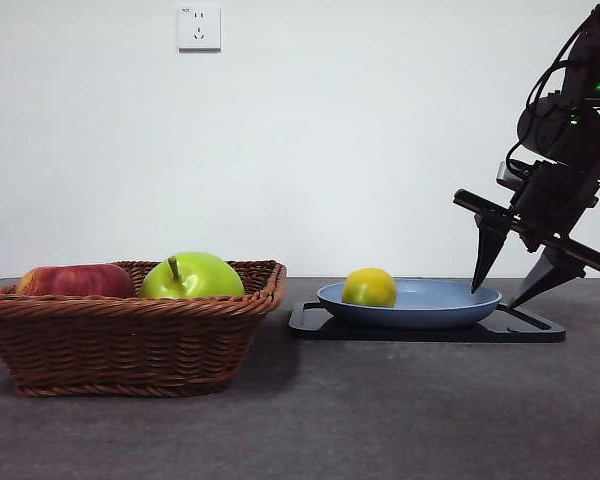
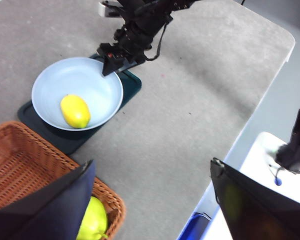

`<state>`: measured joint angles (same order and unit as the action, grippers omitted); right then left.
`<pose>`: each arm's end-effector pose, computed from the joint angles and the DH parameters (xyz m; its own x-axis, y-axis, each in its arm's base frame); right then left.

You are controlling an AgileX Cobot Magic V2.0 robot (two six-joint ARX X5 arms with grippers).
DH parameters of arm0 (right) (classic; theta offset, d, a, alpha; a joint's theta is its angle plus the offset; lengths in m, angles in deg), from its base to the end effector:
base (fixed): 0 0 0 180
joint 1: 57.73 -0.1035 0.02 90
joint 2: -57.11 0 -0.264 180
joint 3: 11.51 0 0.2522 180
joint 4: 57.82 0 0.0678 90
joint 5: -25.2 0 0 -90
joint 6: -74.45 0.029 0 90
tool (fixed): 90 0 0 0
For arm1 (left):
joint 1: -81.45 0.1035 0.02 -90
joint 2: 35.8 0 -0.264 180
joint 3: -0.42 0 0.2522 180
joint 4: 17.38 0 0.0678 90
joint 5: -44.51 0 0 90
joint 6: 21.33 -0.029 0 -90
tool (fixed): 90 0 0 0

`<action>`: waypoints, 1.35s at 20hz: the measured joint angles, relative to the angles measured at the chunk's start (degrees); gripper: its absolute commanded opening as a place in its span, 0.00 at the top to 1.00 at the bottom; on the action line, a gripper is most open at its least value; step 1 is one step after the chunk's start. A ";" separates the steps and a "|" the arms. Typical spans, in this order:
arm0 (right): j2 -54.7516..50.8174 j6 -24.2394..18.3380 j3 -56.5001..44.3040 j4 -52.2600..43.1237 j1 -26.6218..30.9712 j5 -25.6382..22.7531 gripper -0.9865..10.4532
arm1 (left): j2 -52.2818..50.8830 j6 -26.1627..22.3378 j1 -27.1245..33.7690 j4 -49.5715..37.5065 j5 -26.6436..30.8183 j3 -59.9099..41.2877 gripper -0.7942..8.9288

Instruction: Take the lemon from the basket,put the lemon in the plate,hand out the plate

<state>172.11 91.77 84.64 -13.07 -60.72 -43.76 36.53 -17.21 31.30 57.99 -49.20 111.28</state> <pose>0.4113 0.0319 0.1763 0.3957 0.3802 -0.8360 0.0676 0.8958 0.4394 0.1361 -0.1659 0.4541 0.4621 -0.6546 -0.5983 0.7696 0.6312 -0.0962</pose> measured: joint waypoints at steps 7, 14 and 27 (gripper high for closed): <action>-8.87 -2.95 0.02 5.42 1.38 -0.02 0.81 | 0.96 -4.11 0.37 -0.02 11.19 0.00 0.74; -23.28 -12.28 0.09 23.26 -1.79 -0.63 0.91 | 5.31 -12.44 6.82 -0.96 18.01 0.00 0.91; -62.84 -14.23 -31.76 -0.77 -23.04 -31.76 0.91 | -8.70 -11.30 31.78 -23.82 -2.38 -29.68 0.91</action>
<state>109.27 77.54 52.88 -13.84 -83.75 -75.52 27.84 -28.51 63.08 34.16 -51.58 81.60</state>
